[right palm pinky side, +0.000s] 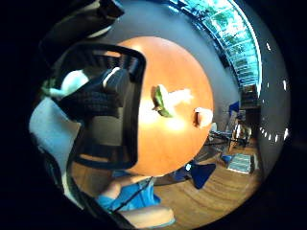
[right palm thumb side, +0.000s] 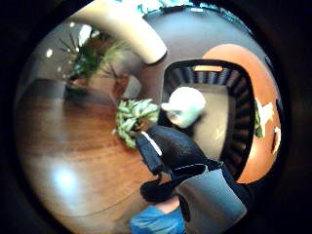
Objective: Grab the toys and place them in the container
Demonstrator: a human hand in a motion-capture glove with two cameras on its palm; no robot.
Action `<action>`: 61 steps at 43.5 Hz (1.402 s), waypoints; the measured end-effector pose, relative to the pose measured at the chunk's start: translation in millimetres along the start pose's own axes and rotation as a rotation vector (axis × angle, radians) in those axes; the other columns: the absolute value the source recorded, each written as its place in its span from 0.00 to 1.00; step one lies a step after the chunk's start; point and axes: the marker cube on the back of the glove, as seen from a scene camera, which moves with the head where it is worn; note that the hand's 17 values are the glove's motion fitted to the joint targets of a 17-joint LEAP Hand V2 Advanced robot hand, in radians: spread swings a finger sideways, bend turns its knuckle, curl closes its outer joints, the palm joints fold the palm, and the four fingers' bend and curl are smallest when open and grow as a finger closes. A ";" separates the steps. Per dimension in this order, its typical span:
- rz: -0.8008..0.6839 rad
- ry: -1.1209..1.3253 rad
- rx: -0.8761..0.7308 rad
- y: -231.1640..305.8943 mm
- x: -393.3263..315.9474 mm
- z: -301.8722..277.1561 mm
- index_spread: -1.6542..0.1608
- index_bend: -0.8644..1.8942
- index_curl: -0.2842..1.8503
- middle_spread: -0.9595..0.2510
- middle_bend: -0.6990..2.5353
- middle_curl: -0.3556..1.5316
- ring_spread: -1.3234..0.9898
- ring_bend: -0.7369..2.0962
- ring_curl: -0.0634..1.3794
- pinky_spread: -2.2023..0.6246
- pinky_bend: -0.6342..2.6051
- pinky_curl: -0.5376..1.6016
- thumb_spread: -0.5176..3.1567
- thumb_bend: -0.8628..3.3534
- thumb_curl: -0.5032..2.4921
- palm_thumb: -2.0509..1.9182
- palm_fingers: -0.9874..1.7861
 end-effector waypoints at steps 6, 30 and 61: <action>0.049 0.096 0.021 2.6 40.2 -10.1 0.76 0.35 0.18 0.88 0.28 0.51 0.59 0.55 0.32 0.77 0.69 0.47 0.44 0.19 0.32 0.50 0.31; 0.370 0.139 0.088 16.5 223.2 -60.0 0.75 0.35 0.20 0.90 0.27 0.45 0.61 0.49 0.26 0.79 0.64 0.42 0.45 0.19 0.27 0.50 0.31; 0.513 0.217 -0.095 70.7 447.9 22.8 0.76 0.33 0.19 0.87 0.26 0.39 0.61 0.41 0.21 0.80 0.64 0.42 0.44 0.19 0.25 0.51 0.26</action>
